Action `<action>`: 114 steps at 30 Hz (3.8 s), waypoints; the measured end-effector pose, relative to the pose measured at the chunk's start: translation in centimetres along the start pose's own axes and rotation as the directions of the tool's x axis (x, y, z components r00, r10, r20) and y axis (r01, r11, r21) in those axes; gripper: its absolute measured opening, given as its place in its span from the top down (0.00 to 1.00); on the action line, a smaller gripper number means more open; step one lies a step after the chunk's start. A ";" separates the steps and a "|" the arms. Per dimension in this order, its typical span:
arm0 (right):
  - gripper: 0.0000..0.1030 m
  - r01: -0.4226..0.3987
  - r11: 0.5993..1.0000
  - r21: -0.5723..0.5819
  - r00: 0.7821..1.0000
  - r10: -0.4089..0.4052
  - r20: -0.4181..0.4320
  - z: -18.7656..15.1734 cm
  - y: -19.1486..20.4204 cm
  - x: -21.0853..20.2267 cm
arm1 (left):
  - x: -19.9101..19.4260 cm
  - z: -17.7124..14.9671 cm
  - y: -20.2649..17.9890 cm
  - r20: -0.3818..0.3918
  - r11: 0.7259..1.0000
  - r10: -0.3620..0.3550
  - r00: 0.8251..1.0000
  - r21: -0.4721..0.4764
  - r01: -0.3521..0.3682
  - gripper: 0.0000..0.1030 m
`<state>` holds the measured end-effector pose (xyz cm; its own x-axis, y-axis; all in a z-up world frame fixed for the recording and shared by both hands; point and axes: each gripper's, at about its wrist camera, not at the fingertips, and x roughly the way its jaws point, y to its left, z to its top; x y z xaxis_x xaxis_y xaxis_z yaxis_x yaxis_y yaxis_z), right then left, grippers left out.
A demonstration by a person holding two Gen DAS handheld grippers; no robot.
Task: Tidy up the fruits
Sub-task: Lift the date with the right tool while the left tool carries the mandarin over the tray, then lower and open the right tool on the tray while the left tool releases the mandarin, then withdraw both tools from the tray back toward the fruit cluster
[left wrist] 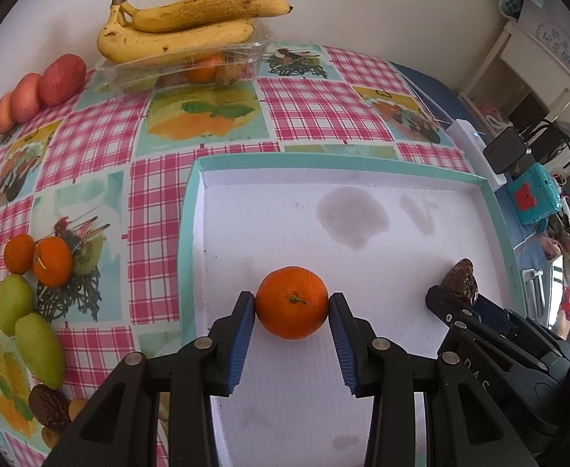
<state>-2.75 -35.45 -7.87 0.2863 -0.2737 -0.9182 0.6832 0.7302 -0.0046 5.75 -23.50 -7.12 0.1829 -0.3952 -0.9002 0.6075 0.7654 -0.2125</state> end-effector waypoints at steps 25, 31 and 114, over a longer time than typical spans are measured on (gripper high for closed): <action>0.44 0.050 0.999 -0.014 0.999 -0.051 -0.020 0.0 -0.5 -0.3 | -1.2 0.1 -0.4 -0.002 1.000 0.001 1.000 0.028 -0.001 0.45; 0.36 0.062 0.998 -0.022 0.998 -0.062 0.011 0.2 -0.6 -1.8 | -3.0 0.3 -0.1 0.008 0.999 0.035 0.999 0.027 -0.035 0.40; 0.14 -0.294 0.874 -0.386 0.956 0.264 -0.130 -8.8 21.4 -7.6 | -13.2 -8.7 25.6 -0.011 0.829 0.279 0.960 -0.502 -0.247 0.00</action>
<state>3.75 -12.25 -4.44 0.3668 0.0126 -0.9302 0.2534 0.9607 0.1130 12.21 5.75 -3.98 0.3366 -0.1601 -0.9279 0.0708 0.9870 -0.1446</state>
